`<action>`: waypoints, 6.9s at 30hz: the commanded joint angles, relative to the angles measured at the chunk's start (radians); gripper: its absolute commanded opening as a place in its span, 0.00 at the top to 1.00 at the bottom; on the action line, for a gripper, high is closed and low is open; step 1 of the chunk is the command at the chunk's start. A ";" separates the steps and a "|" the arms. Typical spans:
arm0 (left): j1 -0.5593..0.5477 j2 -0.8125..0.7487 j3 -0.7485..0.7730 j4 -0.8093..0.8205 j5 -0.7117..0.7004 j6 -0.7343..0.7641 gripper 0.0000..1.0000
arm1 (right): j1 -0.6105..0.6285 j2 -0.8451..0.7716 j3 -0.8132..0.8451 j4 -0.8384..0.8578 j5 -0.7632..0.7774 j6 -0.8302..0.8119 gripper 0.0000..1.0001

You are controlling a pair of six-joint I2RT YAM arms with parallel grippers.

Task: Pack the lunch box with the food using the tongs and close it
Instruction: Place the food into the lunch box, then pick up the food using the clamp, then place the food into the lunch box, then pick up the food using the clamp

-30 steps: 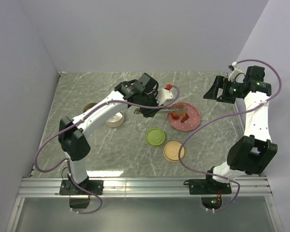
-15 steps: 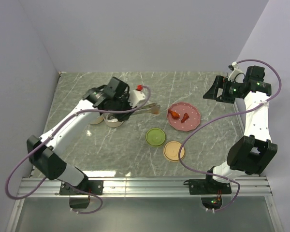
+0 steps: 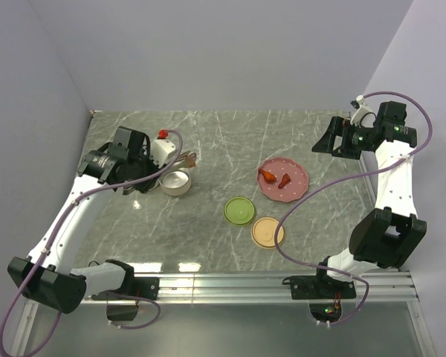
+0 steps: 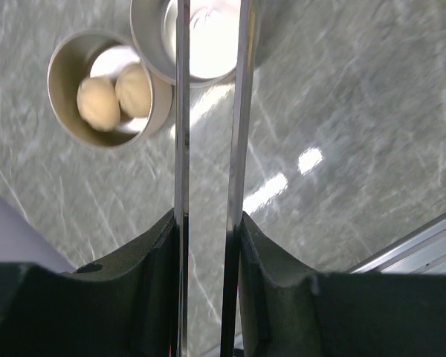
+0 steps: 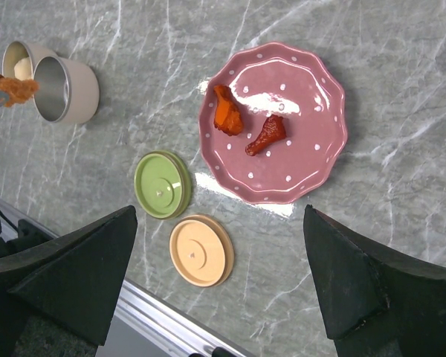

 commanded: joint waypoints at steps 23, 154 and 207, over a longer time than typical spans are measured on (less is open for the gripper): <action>0.085 0.132 -0.025 0.009 -0.104 -0.077 0.66 | 0.007 0.013 0.014 -0.002 0.000 -0.017 0.00; 0.200 -0.054 -0.137 0.096 0.041 0.007 0.80 | 0.039 0.018 0.044 -0.033 -0.019 -0.051 0.00; -0.401 0.609 0.454 0.230 0.067 -0.275 0.44 | -0.014 0.047 0.147 -0.073 0.081 -0.006 0.00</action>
